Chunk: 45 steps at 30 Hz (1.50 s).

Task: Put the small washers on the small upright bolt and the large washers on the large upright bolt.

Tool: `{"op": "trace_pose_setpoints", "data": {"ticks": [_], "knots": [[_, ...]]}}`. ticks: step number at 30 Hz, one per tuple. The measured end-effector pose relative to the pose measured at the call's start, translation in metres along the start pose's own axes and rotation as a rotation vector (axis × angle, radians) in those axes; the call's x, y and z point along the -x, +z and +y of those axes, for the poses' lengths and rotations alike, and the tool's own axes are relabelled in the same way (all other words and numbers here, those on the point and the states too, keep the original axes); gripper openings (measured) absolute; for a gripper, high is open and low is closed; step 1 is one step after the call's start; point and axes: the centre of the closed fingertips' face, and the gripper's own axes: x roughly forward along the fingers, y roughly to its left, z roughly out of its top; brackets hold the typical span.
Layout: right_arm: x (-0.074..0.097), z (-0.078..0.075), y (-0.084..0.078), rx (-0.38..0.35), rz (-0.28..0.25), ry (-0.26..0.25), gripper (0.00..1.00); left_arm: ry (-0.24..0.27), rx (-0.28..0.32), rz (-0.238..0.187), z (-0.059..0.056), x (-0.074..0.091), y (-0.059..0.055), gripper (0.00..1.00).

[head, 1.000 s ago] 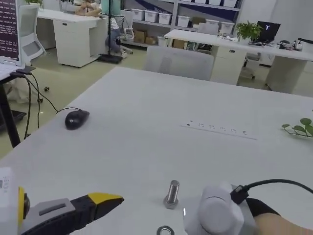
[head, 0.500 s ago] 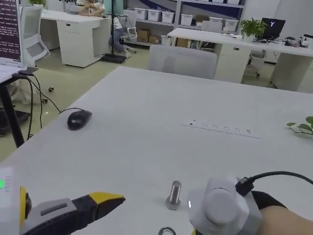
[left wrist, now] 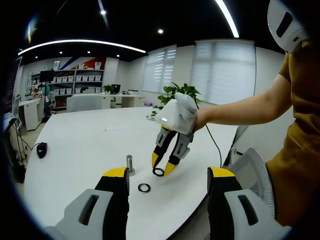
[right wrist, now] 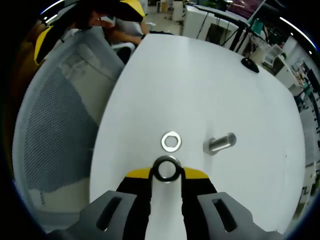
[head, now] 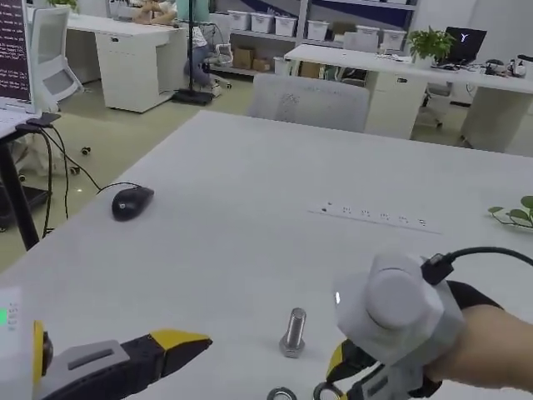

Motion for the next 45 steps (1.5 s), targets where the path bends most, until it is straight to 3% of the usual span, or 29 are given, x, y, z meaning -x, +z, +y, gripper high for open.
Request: {"op": "trace_pose_setpoints", "data": {"ticks": [10,22,32,45], "knots": [[0.02,-0.043,0.018,0.022,-0.021,-0.062,0.22,0.006,0.01,-0.007,0.006,-0.003,0.003,0.62],[0.012,-0.078,0.037,0.072,-0.017,-0.073,0.22,0.034,0.03,0.001,0.016,0.0,0.001,0.62],[-0.004,-0.085,0.033,0.081,0.017,-0.03,0.22,0.046,0.049,0.001,0.024,-0.002,-0.003,0.62],[-0.024,-0.081,0.024,0.096,0.041,0.003,0.22,0.048,0.062,-0.002,0.028,-0.007,-0.004,0.62]]}}
